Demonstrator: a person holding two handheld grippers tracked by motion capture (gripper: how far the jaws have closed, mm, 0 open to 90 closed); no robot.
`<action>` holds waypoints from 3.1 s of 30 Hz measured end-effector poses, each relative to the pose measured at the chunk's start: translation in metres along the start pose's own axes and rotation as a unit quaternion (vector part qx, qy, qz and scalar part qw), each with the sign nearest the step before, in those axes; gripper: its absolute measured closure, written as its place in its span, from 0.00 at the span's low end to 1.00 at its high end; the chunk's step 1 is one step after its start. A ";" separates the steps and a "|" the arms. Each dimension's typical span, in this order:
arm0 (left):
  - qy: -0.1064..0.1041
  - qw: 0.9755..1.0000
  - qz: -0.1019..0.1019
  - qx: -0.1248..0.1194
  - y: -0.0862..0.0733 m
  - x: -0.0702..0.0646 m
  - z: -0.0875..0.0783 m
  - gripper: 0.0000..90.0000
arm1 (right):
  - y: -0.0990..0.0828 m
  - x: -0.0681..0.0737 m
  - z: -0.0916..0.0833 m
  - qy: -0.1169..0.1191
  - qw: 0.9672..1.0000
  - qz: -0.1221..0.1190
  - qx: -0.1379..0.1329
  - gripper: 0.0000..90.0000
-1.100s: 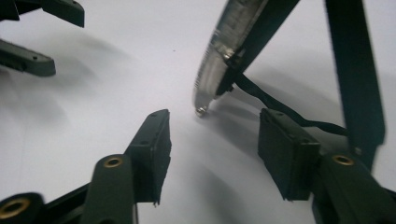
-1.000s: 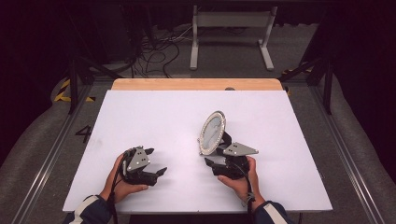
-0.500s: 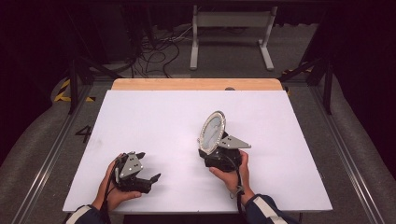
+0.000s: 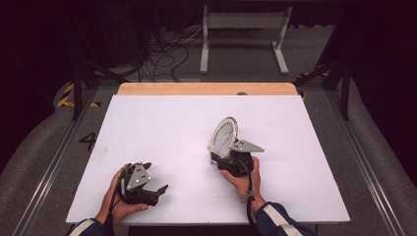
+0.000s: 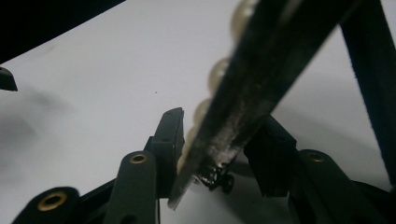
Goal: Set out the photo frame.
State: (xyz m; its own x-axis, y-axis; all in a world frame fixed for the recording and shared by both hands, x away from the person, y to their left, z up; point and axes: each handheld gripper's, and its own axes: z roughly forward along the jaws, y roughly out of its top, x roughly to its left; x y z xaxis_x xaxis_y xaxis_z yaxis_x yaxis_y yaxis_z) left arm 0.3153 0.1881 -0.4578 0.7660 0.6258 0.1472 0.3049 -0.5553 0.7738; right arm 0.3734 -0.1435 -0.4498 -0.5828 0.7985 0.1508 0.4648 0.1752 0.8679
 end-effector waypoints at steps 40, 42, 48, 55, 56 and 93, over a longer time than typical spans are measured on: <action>-0.013 1.000 0.014 0.011 0.002 -0.002 0.005 0.12 | -0.005 -0.008 0.004 0.011 1.000 0.016 -0.010 0.72; -0.014 1.000 0.014 0.011 0.003 -0.002 0.005 0.12 | -0.004 -0.009 0.003 0.016 1.000 0.017 -0.005 0.74; -0.021 1.000 0.015 0.016 0.004 -0.002 0.009 0.12 | -0.005 -0.013 -0.002 0.035 0.999 0.017 0.003 0.79; -0.030 0.999 0.023 0.018 0.009 -0.004 0.017 0.12 | -0.006 -0.016 -0.008 0.050 0.999 0.012 0.016 0.82; -0.031 0.999 0.024 0.018 0.010 -0.004 0.018 0.12 | -0.005 -0.016 -0.008 0.053 0.998 0.013 0.019 0.83; -0.157 0.986 0.002 -0.050 0.113 0.026 0.129 0.16 | -0.006 -0.016 -0.033 0.045 0.999 -0.025 -0.001 0.85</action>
State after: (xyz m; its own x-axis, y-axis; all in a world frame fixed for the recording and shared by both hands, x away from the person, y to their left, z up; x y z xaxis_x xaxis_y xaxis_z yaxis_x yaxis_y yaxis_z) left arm 0.4421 0.0712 -0.4461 0.9093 0.4148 -0.0345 0.2555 -0.4909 0.8329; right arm 0.3579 -0.1769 -0.4422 -0.6627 0.7339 0.1493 0.4323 0.2121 0.8764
